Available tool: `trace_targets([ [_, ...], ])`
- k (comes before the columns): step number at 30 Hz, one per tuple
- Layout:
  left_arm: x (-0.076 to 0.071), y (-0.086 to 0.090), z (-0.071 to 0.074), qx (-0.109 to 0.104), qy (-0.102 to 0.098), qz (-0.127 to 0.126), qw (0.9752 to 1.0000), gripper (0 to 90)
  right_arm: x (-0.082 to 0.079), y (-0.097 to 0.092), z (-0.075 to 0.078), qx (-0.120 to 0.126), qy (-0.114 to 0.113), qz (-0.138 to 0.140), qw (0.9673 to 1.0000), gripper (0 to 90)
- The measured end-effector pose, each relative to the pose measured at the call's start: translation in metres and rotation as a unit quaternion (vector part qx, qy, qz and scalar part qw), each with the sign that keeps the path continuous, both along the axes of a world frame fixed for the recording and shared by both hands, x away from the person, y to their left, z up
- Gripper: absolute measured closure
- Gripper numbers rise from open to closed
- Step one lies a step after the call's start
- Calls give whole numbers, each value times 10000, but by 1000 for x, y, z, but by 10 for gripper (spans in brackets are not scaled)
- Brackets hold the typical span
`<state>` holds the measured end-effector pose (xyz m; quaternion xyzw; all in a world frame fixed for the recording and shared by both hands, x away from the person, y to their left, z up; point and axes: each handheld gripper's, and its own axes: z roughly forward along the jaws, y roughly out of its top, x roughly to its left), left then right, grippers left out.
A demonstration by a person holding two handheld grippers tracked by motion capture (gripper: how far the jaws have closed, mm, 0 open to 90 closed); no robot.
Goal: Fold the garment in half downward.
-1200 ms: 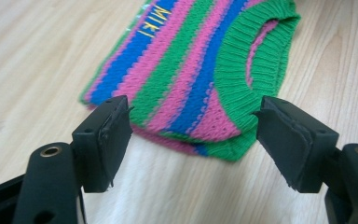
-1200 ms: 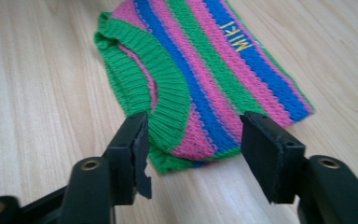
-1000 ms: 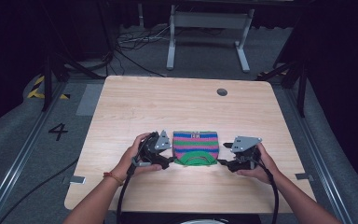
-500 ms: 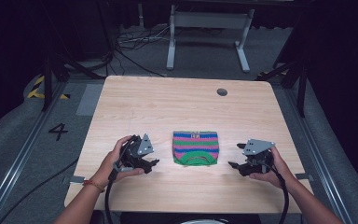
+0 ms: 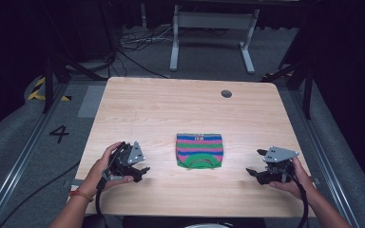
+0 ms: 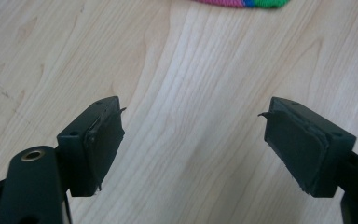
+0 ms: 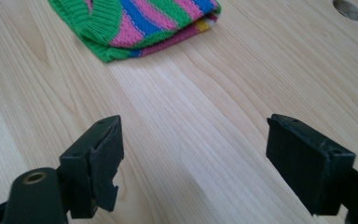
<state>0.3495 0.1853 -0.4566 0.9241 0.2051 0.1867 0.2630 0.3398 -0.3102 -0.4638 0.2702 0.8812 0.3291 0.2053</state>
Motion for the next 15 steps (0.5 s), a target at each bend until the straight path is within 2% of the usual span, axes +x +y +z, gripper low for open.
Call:
trace_targets([
  [7,-11,27,-2,-280,1,206,9994,194,-14,-30,-7,158,34,-283,9995,186],
  [10,-15,37,-4,-387,108,260,9989,194,-21,-43,-11,141,160,-400,9990,185],
  [11,-17,42,-5,-431,143,290,9985,193,-24,-48,-12,125,131,-430,9989,183],
  [15,-22,57,-10,-561,317,383,9972,189,-35,-67,-18,312,253,-555,9976,177],
])
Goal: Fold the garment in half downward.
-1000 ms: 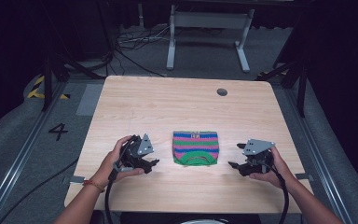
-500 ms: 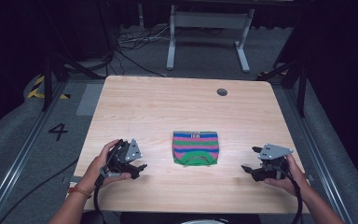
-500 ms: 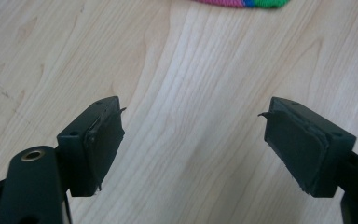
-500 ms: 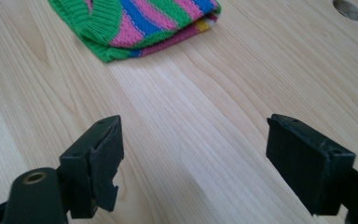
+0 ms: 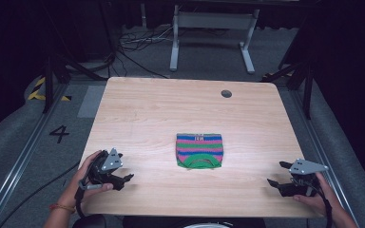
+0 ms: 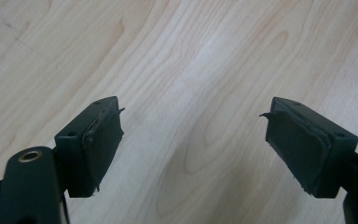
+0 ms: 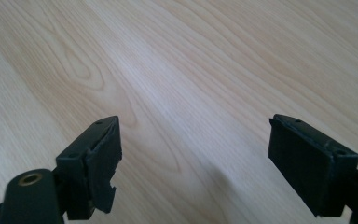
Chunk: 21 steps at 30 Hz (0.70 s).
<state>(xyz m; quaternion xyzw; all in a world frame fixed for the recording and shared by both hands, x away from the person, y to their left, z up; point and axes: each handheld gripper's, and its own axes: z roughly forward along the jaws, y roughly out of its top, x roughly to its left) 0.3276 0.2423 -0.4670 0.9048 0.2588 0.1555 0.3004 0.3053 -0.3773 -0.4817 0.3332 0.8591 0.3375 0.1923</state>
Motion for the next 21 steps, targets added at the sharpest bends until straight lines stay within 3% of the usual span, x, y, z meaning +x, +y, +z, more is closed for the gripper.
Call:
trace_targets([
  [3,-3,9,-5,-131,198,44,9997,182,-5,-14,-5,115,73,-194,9997,175],
  [7,-8,16,-10,-226,262,97,9994,179,-10,-27,-11,299,148,-529,9980,175],
  [12,-12,26,-13,-382,347,247,9984,177,-16,-39,-17,552,268,-730,9954,174],
  [13,-13,33,-17,-503,412,384,9971,177,-18,-41,-18,557,288,-744,9953,171],
  [18,-16,42,-29,-644,604,575,9944,175,-20,-48,-22,614,334,-855,9939,168],
  [21,-19,45,-32,-797,489,670,9934,164,-19,-47,-23,536,370,-888,9939,156],
])
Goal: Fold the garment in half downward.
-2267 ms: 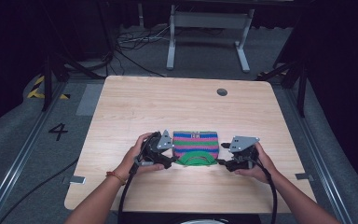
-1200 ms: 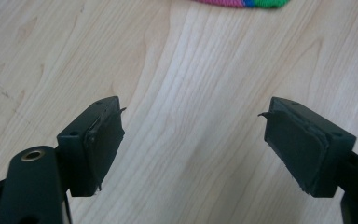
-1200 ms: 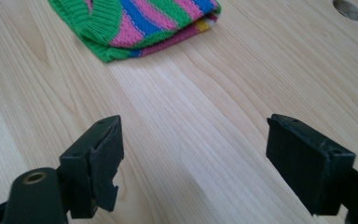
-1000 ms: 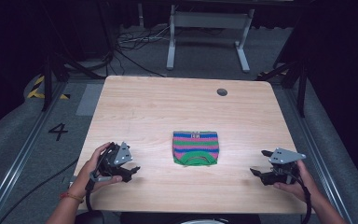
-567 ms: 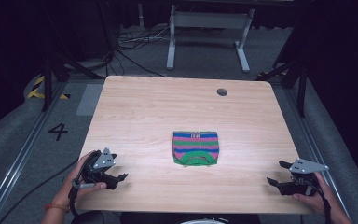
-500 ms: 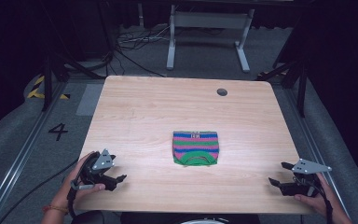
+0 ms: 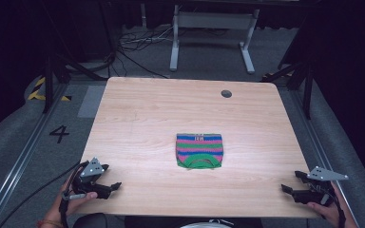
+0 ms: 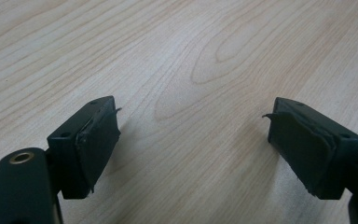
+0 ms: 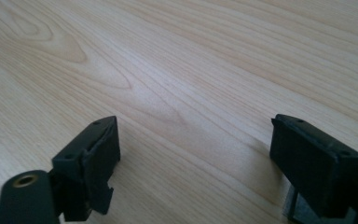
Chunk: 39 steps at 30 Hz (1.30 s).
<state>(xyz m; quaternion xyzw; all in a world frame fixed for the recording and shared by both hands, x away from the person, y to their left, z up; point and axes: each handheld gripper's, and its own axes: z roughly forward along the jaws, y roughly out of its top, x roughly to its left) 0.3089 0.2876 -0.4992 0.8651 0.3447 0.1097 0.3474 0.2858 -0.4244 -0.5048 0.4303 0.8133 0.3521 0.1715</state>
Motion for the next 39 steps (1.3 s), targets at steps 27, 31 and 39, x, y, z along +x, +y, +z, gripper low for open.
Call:
trace_targets([
  [27,0,-6,-1,101,-17,457,9989,137,1,-1,0,-2,7,-122,9999,156],
  [31,1,-6,-1,122,-33,473,9988,130,1,-1,0,-3,7,-127,9999,155],
  [39,2,-8,-1,132,-3,499,9987,103,2,-1,0,-7,6,-143,9999,154],
])
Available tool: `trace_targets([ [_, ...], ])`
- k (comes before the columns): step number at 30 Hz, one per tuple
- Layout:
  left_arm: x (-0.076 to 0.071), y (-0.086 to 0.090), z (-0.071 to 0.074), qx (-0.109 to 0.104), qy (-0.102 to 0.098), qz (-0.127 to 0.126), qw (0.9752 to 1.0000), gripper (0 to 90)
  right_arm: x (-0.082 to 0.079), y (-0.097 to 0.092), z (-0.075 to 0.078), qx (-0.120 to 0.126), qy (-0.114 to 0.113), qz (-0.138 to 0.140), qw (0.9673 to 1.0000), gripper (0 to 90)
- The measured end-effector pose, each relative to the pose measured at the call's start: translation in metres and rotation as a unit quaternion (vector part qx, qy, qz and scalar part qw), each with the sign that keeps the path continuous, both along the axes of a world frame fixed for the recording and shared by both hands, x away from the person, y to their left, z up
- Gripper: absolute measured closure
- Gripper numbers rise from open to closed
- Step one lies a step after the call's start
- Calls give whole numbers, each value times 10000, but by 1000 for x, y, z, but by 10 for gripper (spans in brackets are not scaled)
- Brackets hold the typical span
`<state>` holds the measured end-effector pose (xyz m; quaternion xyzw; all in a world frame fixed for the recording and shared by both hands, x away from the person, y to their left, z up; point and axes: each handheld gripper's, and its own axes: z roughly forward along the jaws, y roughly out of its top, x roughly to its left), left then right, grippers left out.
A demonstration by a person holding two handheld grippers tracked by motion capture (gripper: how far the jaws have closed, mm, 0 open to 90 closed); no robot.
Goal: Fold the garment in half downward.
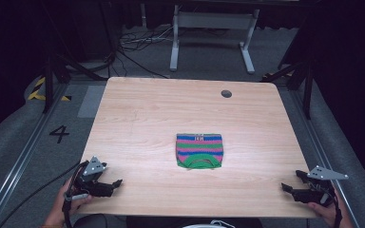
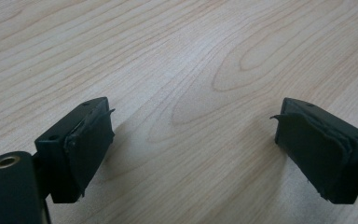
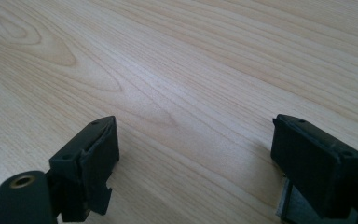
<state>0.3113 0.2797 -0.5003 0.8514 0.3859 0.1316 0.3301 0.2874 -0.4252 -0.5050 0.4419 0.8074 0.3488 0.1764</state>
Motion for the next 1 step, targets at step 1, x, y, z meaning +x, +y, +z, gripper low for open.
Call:
trace_targets([
  [1,0,0,0,14,3,15,10000,98,0,0,0,-1,-2,-4,10000,154],
])
